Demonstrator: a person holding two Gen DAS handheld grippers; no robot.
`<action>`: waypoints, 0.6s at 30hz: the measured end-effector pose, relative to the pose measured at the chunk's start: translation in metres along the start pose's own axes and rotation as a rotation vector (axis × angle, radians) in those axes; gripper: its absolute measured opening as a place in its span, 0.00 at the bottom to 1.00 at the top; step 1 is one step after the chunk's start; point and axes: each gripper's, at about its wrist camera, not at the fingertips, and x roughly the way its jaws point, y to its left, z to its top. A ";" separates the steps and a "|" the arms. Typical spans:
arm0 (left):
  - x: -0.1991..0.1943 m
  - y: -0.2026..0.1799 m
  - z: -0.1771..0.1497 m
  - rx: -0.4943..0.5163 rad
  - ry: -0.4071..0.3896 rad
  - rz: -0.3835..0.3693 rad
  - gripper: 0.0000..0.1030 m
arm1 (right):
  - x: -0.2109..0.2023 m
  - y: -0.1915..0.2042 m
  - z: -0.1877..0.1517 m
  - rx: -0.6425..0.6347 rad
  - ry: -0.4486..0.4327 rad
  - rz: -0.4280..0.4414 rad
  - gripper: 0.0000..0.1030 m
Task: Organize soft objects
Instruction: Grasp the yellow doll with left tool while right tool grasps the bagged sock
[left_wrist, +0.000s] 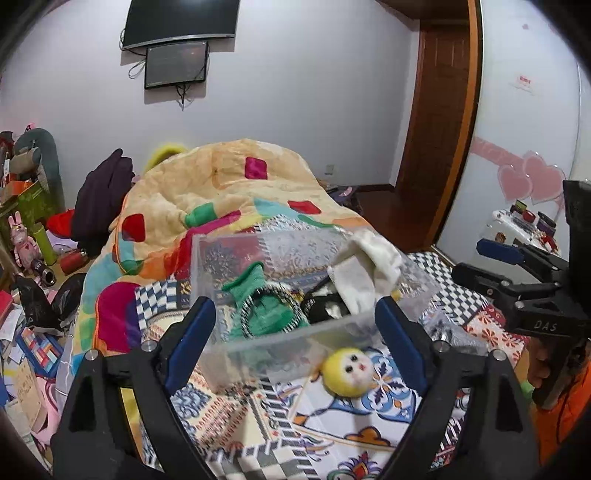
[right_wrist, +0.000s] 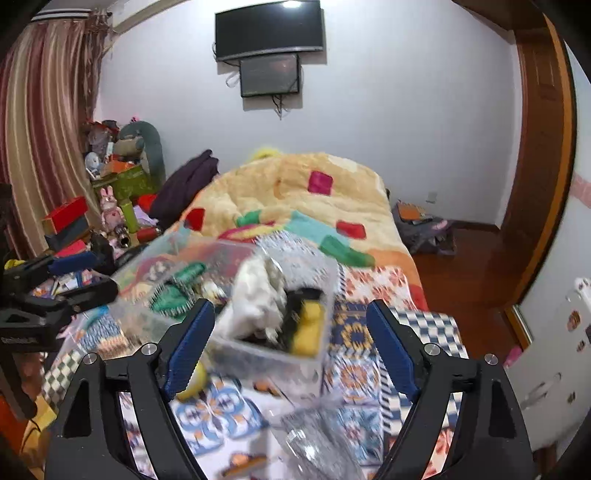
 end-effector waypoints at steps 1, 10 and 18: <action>0.001 -0.003 -0.003 0.005 0.010 -0.002 0.86 | 0.002 -0.002 -0.005 0.001 0.017 -0.006 0.80; 0.028 -0.021 -0.032 0.013 0.127 -0.036 0.86 | 0.015 -0.014 -0.043 0.049 0.144 -0.002 0.80; 0.054 -0.035 -0.046 0.010 0.225 -0.040 0.86 | 0.028 -0.019 -0.068 0.063 0.236 0.009 0.80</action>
